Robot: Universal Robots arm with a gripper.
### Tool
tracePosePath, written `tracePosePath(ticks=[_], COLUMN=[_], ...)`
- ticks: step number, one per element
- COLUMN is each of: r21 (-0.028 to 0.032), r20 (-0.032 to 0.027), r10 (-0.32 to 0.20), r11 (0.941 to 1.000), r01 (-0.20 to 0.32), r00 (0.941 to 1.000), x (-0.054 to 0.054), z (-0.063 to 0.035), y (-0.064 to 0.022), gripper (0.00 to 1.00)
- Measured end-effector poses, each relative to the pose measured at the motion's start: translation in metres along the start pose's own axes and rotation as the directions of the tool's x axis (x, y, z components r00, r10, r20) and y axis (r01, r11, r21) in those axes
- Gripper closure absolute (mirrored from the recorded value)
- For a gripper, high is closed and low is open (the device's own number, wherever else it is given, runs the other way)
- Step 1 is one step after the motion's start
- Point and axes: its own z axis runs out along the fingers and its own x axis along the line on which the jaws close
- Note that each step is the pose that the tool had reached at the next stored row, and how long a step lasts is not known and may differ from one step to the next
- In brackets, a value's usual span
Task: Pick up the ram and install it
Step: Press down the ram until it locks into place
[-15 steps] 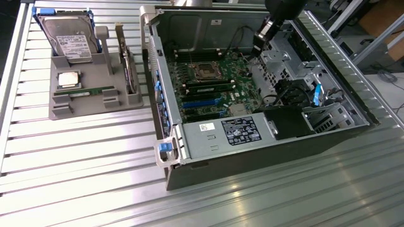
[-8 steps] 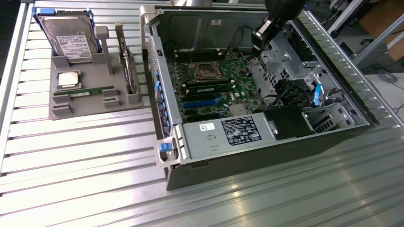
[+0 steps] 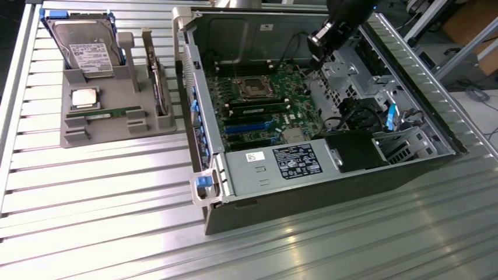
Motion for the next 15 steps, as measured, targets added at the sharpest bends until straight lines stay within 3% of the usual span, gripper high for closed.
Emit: tracePosePath(ticks=[10,15], r21=[0.0018,0.0031], r20=[0.0003,0.0007], r10=[0.116,0.203], r11=[0.9932,0.9792], r01=[-0.116,-0.203], r00=[0.9932,0.9792], x=[0.0000,0.0000], z=[0.0000,0.0000], y=[0.0000,0.0000], gripper=[0.89,0.89])
